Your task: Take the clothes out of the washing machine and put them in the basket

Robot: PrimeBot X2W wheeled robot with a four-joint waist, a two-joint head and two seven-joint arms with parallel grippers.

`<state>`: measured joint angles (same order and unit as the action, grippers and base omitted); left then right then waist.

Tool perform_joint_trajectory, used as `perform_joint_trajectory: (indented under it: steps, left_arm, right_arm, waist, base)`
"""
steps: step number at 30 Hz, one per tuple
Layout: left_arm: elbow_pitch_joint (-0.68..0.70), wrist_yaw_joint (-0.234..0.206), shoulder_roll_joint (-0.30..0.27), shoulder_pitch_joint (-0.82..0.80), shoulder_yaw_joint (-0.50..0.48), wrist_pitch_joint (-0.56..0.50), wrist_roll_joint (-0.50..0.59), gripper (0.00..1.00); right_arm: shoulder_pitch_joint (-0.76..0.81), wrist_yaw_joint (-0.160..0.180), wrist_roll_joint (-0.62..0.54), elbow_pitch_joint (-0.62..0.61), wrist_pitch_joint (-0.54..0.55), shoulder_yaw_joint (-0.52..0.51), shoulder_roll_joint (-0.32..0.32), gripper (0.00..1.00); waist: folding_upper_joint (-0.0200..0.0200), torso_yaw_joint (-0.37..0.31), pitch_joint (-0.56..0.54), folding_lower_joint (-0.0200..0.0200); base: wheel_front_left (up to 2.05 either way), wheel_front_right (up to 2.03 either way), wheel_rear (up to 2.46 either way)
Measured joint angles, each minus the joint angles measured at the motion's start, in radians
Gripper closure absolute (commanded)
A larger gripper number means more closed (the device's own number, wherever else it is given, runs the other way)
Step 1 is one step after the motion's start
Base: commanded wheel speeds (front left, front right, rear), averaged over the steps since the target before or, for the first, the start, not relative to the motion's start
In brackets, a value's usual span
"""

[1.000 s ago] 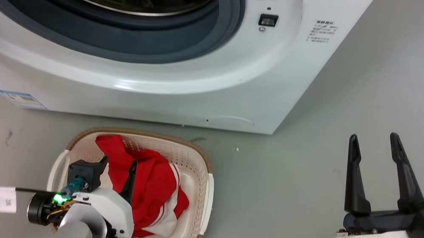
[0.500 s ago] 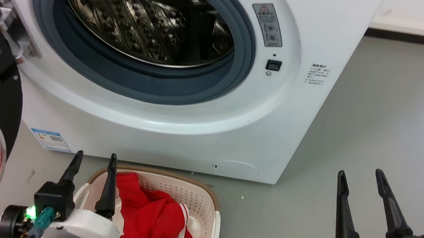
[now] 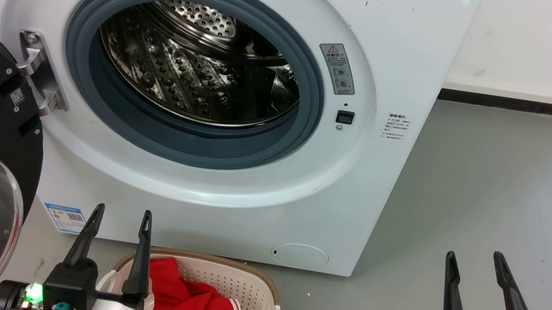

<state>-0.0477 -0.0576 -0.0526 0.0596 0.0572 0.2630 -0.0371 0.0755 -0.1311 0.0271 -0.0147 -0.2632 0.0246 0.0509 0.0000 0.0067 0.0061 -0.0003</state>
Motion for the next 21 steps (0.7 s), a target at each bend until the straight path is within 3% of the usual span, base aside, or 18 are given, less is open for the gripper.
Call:
perform_joint_trajectory:
  steps: [21]
  left_arm:
    - [0.018, -0.002, 0.001, 0.045, -0.011, 0.0, 0.011, 0.0]
  right_arm:
    - [0.046, 0.0, 0.034, -0.034, 0.0, -0.028, 0.0, 0.0]
  waist:
    - [0.0, -0.014, -0.034, 0.0003]
  base:
    - [0.0, 0.0, 0.0]
